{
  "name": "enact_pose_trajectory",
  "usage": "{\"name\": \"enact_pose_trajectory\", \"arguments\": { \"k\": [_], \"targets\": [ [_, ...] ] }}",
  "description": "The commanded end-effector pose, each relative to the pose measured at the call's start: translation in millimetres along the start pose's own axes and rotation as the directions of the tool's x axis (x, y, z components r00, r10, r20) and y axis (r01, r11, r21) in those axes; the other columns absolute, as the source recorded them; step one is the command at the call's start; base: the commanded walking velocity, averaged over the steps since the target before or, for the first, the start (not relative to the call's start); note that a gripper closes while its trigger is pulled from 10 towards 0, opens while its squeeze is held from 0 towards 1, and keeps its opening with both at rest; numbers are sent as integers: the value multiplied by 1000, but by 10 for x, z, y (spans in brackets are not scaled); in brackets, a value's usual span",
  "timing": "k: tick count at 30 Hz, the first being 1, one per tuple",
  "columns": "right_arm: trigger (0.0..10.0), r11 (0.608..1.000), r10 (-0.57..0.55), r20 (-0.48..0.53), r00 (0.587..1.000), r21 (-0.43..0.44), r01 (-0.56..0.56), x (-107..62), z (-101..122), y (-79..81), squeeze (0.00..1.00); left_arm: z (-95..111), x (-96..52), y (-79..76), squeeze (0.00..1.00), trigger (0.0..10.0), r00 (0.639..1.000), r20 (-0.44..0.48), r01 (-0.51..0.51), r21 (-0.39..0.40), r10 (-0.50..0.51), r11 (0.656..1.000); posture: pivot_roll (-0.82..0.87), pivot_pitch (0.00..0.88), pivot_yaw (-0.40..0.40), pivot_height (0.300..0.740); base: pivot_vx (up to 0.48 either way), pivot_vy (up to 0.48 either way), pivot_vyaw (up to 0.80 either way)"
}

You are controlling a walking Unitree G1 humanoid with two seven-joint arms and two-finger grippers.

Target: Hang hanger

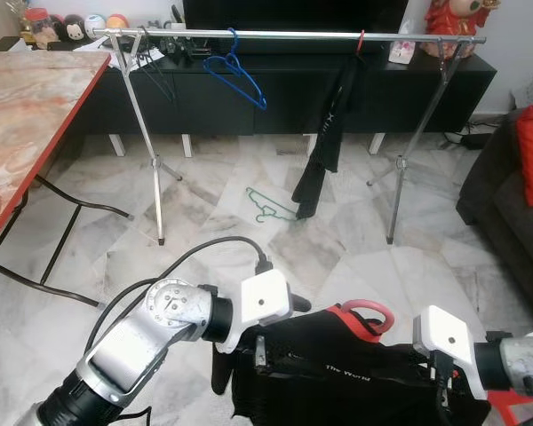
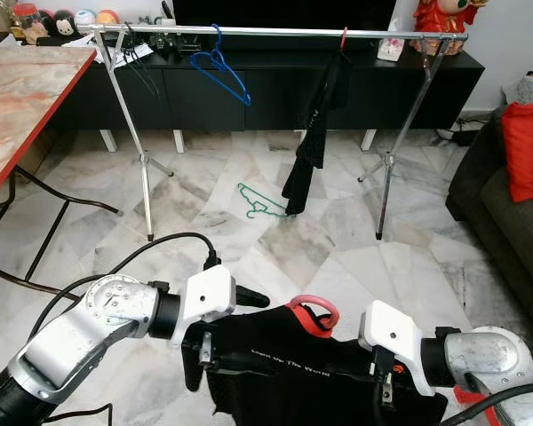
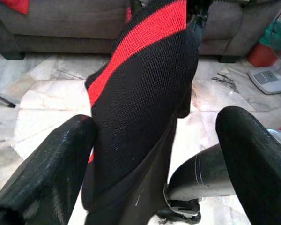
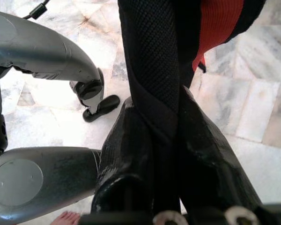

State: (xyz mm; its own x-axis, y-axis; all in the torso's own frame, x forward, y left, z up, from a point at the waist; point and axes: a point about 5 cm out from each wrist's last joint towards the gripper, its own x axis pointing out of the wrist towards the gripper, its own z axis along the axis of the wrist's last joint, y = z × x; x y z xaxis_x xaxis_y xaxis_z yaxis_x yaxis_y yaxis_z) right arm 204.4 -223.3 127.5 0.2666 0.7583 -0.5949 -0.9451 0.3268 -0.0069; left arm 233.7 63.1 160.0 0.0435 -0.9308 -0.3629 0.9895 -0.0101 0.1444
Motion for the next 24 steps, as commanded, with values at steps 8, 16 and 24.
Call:
{"name": "enact_pose_trajectory", "arguments": {
  "k": [8,16,24],
  "targets": [
    [10000,999,13,45,999,-43,-11,7,151,20,0,31,96,47,0,10000,1000,3,-11,26,11,1000,-99,94,-49,740,0,0,0],
    [10000,999,4,56,998,-46,-2,28,186,12,0,11,105,41,0,0,1000,-10,5,26,-4,1000,-99,94,-48,740,0,0,0],
    [10000,998,7,84,996,-61,-2,49,266,3,0,-65,151,-5,0,10000,998,-59,28,43,-25,999,-100,86,-47,740,0,0,0]
  ]
}}
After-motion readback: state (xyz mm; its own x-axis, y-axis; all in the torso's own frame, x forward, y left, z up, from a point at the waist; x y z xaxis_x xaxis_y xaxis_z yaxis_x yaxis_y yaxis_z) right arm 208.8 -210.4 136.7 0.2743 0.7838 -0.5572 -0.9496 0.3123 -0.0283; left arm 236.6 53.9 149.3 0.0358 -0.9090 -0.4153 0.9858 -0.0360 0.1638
